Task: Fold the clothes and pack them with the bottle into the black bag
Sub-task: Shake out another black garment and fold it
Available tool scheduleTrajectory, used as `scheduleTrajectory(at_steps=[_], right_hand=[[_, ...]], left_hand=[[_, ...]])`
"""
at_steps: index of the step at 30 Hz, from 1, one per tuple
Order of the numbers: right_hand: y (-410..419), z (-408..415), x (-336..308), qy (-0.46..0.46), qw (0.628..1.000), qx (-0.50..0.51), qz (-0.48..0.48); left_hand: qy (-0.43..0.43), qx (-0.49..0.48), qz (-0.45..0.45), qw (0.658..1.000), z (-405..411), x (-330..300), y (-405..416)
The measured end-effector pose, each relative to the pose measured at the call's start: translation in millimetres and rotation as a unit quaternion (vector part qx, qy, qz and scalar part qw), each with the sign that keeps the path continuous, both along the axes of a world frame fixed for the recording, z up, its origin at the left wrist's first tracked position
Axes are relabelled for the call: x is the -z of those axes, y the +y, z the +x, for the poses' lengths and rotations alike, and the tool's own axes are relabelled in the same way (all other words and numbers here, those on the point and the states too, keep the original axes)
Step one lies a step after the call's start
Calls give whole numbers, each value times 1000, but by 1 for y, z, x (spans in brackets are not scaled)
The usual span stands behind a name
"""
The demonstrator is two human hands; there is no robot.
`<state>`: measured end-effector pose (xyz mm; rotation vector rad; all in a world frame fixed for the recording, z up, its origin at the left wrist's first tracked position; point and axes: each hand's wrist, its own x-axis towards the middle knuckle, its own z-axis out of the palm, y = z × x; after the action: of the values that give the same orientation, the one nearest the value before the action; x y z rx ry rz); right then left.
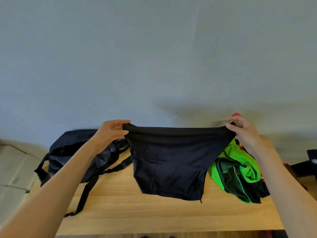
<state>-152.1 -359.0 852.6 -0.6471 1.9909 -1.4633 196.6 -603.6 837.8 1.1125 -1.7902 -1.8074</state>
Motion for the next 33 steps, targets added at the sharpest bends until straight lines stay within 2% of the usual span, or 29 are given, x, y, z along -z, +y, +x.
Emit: scheduleTrajectory(at_steps=[8, 17, 26, 28, 33], right_hand=[[0, 10, -27, -34, 999, -32, 19], [-2, 12, -40, 63, 998, -15, 25], [0, 5, -46, 86, 995, -39, 31], [0, 4, -50, 72, 996, -45, 24], [-2, -1, -66, -64, 993, -94, -20]], left_hand=[[-18, -43, -89, 995, 5, -16, 0], [-28, -65, -159, 985, 10, -29, -7], [-38, -109, -210, 971, 9, -40, -14], [-35, -116, -220, 968, 9, -44, -15], [-43, -148, -248, 957, 9, -58, -18]])
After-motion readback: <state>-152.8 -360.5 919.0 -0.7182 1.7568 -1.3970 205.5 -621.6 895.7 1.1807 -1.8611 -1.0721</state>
